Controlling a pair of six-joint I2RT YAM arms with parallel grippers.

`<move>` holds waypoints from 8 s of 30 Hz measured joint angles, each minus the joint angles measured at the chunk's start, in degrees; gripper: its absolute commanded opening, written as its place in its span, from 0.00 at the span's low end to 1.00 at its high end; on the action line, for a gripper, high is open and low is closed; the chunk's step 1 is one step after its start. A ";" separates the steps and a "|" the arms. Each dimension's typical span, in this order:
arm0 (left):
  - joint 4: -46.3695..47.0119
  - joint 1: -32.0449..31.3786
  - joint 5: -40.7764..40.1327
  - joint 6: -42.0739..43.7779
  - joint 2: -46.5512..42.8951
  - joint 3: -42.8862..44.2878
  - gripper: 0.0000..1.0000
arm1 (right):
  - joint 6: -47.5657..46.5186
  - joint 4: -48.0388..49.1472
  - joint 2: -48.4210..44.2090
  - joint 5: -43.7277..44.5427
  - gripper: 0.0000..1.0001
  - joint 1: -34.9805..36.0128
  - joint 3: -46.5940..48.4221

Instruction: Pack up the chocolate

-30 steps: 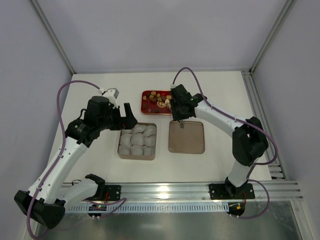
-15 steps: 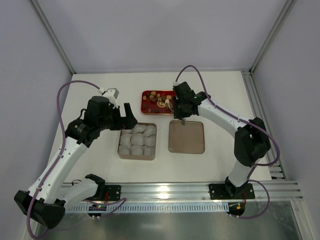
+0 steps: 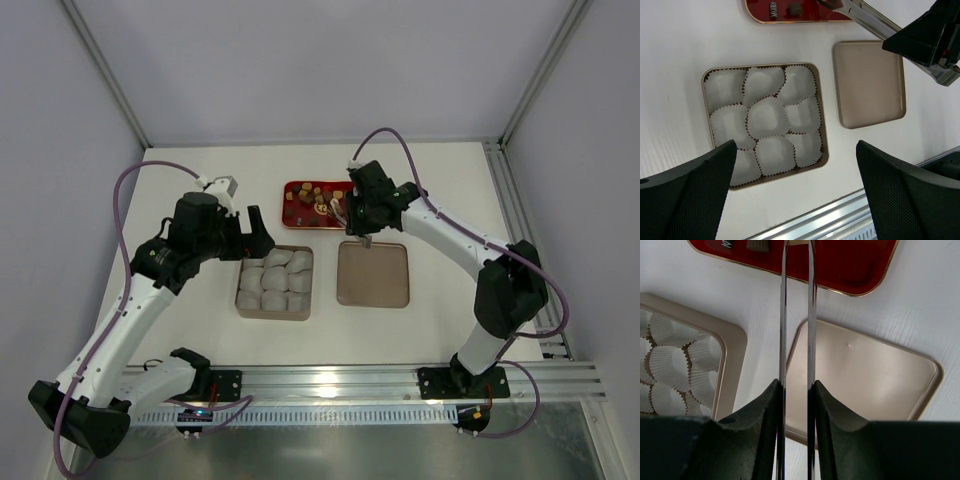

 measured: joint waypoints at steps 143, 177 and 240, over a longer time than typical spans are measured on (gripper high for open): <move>-5.60 0.00 -13.94 -4.31 2.47 8.22 1.00 | -1.33 1.75 5.99 -4.72 0.34 3.10 2.62; -5.33 0.00 -13.57 -4.33 2.47 8.11 1.00 | 0.35 -1.57 -7.34 -3.58 0.33 10.56 4.31; -5.20 0.00 -13.55 -4.28 1.62 7.23 1.00 | -1.75 -3.04 -6.19 1.22 0.43 0.31 3.98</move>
